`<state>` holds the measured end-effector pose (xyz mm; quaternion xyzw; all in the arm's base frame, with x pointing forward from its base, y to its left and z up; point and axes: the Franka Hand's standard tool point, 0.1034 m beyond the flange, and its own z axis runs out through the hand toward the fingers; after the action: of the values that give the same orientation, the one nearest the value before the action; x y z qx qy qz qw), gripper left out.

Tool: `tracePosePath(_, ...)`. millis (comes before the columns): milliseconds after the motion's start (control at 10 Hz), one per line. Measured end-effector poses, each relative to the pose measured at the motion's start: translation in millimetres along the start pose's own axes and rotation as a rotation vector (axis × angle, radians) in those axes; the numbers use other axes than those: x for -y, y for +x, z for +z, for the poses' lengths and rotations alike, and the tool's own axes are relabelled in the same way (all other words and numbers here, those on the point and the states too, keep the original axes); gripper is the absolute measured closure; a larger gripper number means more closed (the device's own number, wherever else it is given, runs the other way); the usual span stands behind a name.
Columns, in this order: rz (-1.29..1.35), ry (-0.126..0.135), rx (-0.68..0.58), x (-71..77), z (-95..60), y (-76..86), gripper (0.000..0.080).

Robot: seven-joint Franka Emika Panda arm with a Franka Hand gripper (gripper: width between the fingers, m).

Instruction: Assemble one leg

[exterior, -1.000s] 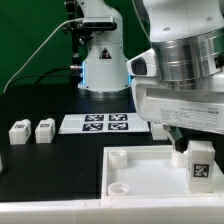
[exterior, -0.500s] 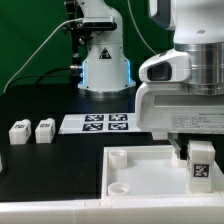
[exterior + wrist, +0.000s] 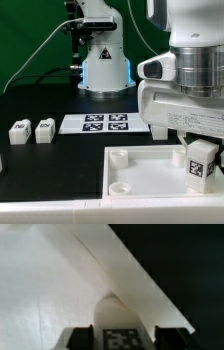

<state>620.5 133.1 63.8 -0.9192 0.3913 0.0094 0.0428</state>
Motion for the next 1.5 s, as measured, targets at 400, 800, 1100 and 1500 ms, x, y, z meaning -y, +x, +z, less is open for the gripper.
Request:
tracePosePath(400,0.62,0.033,0.051,2.8,1.6,5.5,0.0506)
tracePosePath(800,0.657,0.04,0.054,4.5,2.0,4.8,0.0506)
tracePosePath(1100,0.325,0.042,0.047,2.2,-1.4,4.8,0.0164)
tracePosePath(1500,-0.168,0.06,0.022,-2.7,-12.0,8.7,0.0151)
